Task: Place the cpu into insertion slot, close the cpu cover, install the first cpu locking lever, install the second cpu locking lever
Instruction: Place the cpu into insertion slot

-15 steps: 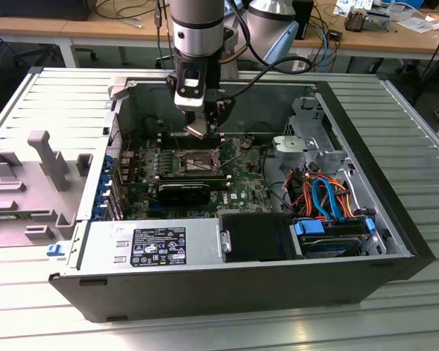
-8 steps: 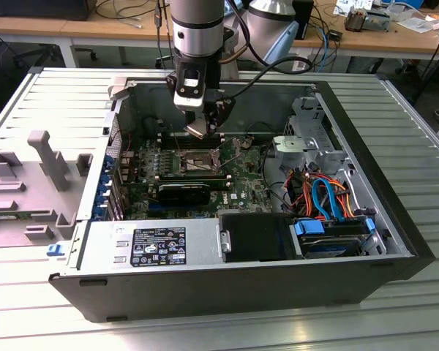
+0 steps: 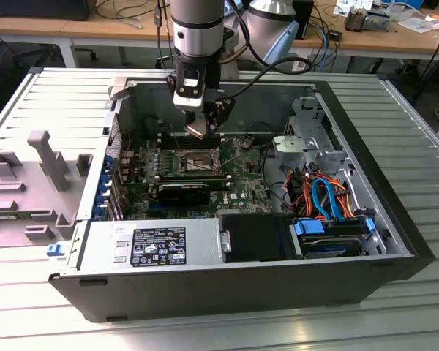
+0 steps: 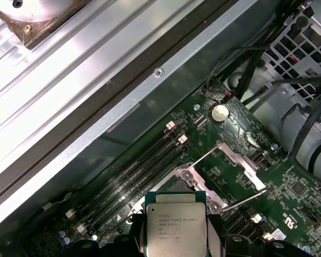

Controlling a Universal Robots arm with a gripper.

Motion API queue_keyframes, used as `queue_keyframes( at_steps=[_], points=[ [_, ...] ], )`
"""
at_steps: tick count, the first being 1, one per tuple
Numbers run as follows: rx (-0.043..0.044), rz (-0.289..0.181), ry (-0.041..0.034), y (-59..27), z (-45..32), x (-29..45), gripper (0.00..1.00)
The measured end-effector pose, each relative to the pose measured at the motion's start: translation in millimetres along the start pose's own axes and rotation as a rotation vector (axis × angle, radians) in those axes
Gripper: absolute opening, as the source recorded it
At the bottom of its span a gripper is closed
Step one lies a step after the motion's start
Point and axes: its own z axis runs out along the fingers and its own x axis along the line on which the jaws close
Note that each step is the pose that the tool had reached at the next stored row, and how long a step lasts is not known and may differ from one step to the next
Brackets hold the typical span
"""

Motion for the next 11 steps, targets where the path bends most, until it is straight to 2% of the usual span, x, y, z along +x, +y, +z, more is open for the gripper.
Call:
queue_keyframes(
  at_steps=[11],
  points=[
    [-0.0002, 0.012, -0.0010, 0.0, 0.0, 0.0, 0.55]
  ],
)
